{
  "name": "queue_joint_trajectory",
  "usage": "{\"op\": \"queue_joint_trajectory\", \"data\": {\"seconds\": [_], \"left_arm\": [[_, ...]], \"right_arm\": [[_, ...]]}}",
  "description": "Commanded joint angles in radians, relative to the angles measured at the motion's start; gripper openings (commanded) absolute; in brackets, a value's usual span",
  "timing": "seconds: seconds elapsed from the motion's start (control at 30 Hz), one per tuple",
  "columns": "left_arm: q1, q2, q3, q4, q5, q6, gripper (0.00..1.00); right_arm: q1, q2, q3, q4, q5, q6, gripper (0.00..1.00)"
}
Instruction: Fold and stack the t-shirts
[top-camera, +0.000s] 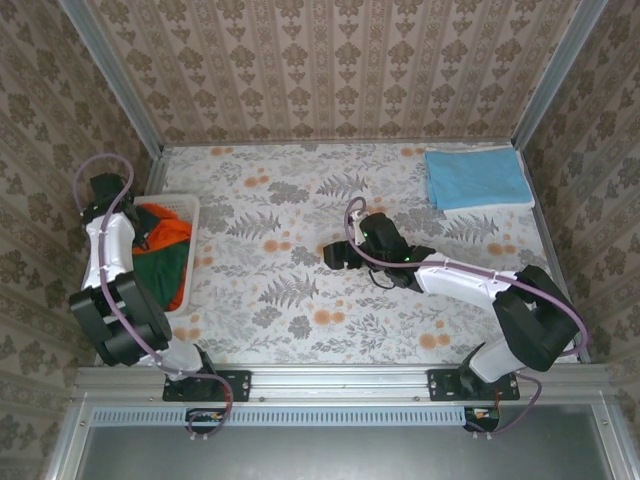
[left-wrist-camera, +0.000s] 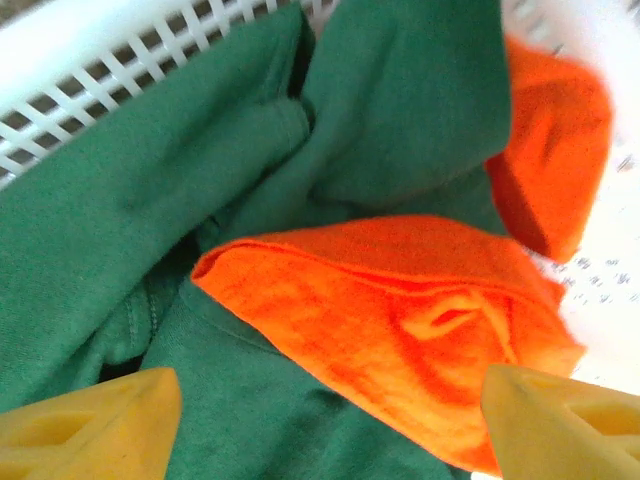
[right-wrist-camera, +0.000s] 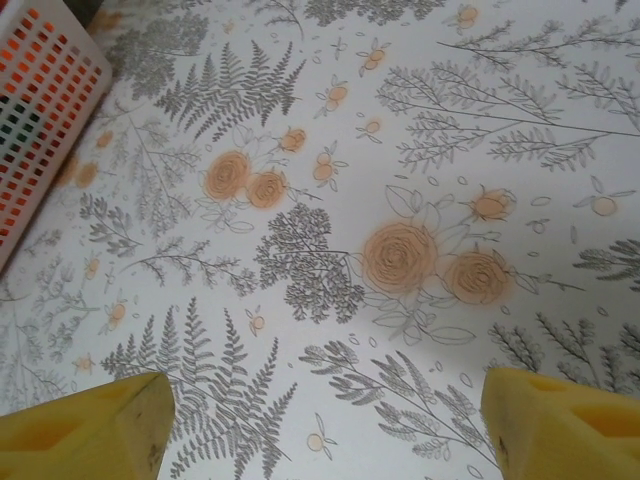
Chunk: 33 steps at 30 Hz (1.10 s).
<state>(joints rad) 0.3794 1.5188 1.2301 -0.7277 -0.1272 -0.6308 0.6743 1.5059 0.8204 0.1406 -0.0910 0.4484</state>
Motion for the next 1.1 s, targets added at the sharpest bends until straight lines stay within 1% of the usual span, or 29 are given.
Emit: {"op": "queue_joint_trajectory", "data": {"seconds": [0.0, 0.1, 0.2, 0.33, 0.47, 0.53, 0.67, 0.73, 0.77, 0.8, 0.87, 1.0, 1.03, 1.07], "left_arm": [[0.011, -0.028, 0.027, -0.139, -0.029, 0.007, 0.71], [0.017, -0.121, -0.047, -0.125, -0.096, -0.012, 0.61], [0.041, -0.195, -0.105, -0.110, -0.147, -0.014, 0.58], [0.102, -0.203, -0.135, -0.119, -0.083, -0.007, 0.56], [0.141, -0.186, -0.185, -0.086, -0.022, -0.002, 0.56], [0.157, -0.160, -0.203, -0.054, 0.040, -0.001, 0.60], [0.155, -0.100, -0.206, -0.025, 0.098, 0.000, 0.66], [0.153, -0.075, -0.220, -0.004, 0.118, -0.011, 0.72], [0.153, -0.061, -0.227, 0.007, 0.130, -0.018, 0.71], [0.153, -0.046, -0.232, 0.020, 0.148, -0.023, 0.67], [0.153, -0.025, -0.236, 0.040, 0.167, -0.024, 0.56], [0.154, -0.036, -0.212, 0.032, 0.157, -0.019, 0.10], [0.152, -0.053, -0.198, 0.019, 0.146, -0.016, 0.01], [0.146, -0.077, -0.183, 0.005, 0.130, -0.010, 0.00]], "right_arm": [[-0.001, 0.041, 0.011, 0.035, -0.045, 0.012, 0.80], [-0.001, 0.045, 0.011, 0.034, -0.044, 0.014, 0.79], [-0.001, 0.043, 0.008, 0.039, -0.051, 0.011, 0.79], [-0.001, 0.048, 0.015, 0.029, -0.050, 0.010, 0.79], [-0.001, 0.044, 0.011, 0.031, -0.047, 0.012, 0.80], [-0.001, 0.046, 0.013, 0.031, -0.046, 0.012, 0.80], [-0.001, 0.047, 0.014, 0.026, -0.043, 0.014, 0.80], [-0.001, 0.045, 0.014, 0.026, -0.041, 0.014, 0.80], [-0.001, 0.046, 0.013, 0.027, -0.042, 0.015, 0.80], [-0.001, 0.047, 0.013, 0.027, -0.041, 0.015, 0.80], [-0.001, 0.048, 0.014, 0.027, -0.041, 0.015, 0.80], [-0.003, 0.048, 0.013, 0.027, -0.039, 0.015, 0.80], [-0.002, 0.048, 0.013, 0.029, -0.039, 0.016, 0.80], [-0.003, 0.048, 0.013, 0.028, -0.040, 0.015, 0.80]]}}
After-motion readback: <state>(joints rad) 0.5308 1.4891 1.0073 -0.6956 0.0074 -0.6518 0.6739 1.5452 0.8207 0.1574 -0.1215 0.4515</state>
